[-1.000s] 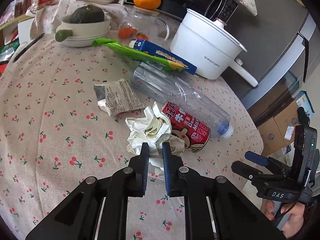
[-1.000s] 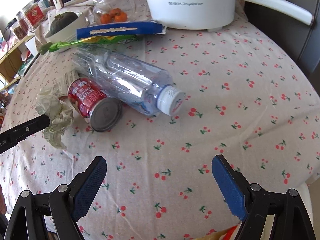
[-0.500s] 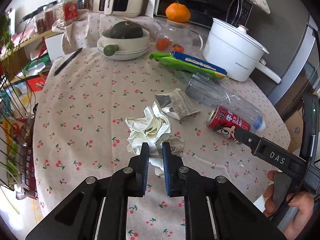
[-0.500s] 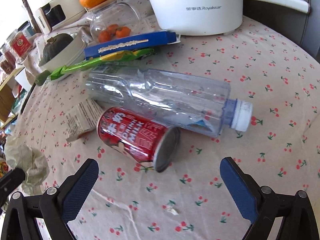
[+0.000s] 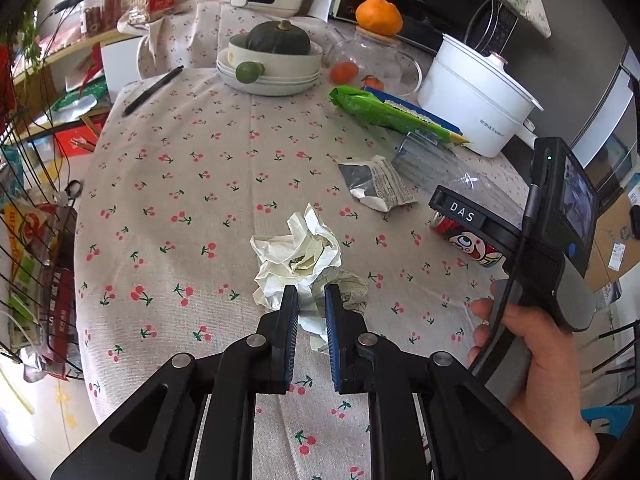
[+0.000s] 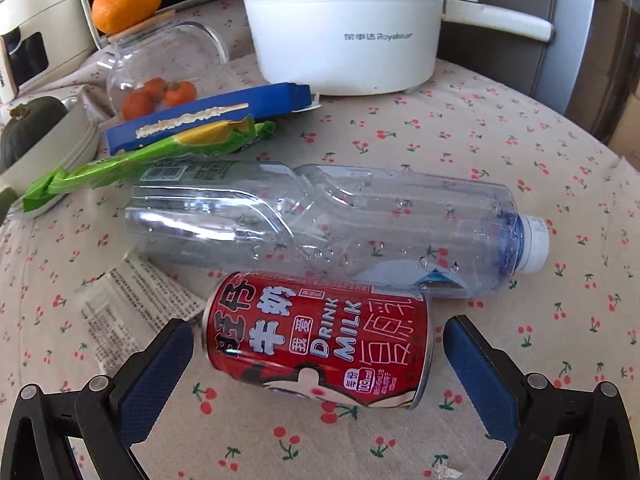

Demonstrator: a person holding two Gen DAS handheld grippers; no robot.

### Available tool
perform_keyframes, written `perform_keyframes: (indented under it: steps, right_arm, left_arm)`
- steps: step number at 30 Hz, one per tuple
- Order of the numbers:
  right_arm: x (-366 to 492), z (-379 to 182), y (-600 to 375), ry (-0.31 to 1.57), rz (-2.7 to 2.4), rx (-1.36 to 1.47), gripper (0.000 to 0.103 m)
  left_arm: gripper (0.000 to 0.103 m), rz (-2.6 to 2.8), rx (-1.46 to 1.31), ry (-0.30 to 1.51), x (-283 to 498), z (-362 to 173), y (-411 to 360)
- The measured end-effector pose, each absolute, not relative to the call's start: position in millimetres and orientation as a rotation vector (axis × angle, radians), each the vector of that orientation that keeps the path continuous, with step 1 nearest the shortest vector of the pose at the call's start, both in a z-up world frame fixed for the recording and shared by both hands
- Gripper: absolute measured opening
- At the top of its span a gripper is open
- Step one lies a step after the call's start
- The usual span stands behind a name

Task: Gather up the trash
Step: 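Grasp the red 'Drink Milk' can with the right tool and lift it, then carry the tissue and milk can over the white bin and release both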

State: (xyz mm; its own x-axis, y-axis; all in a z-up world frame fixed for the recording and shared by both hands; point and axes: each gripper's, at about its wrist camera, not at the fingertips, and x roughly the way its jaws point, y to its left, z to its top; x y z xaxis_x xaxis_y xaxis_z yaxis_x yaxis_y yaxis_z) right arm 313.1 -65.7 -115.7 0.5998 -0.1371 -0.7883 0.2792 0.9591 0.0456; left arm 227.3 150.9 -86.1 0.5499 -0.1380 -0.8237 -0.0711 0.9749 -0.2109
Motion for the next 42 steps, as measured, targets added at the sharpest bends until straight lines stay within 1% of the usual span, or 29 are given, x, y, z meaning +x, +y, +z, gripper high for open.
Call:
perform_keyframes:
  steps: [5,6,7,11,19,30,36,42]
  right_arm:
    - [322.0,-128.5,-72.7,0.935,-0.247,0.179,0.102]
    - [321.6,-128.4,-73.3,0.934,-0.236,0.173,0.099]
    - [321.2,-127.5,-72.8,0.931,-0.222,0.162,0.093]
    - [317.9,-124.7,-77.8,0.933,-0.202,0.123,0.091]
    - [300.2,-103.1,-103.7,0.966,-0.123,0.116,0.09]
    - [259.4,-76.2,-158.1,1.015,0.014,0.096,0.09]
    - [231.0,-49.1,-196.0,0.981,0.038,0.043,0.09]
    - [201.9,-32.2,-245.8,0.966,0.021,0.036,0.09]
  left_arm:
    - [0.014,-0.043,-0.239,0.991,226.0,-86.1,151.5]
    - [0.014,-0.044,-0.243,0.991,225.9,-86.0,151.7]
    - [0.014,-0.046,-0.247,0.99,225.4,-85.7,151.2]
    - [0.014,-0.059,-0.24,0.984,223.9,-82.8,146.0]
    - [0.014,-0.108,-0.247,0.972,215.6,-75.3,128.5]
    - [0.014,-0.235,-0.188,0.948,193.0,-59.0,70.7]
    - [0.014,-0.324,-0.162,0.92,177.2,-46.9,30.4]
    - [0.014,-0.442,-0.108,0.909,164.7,-42.0,-27.7]
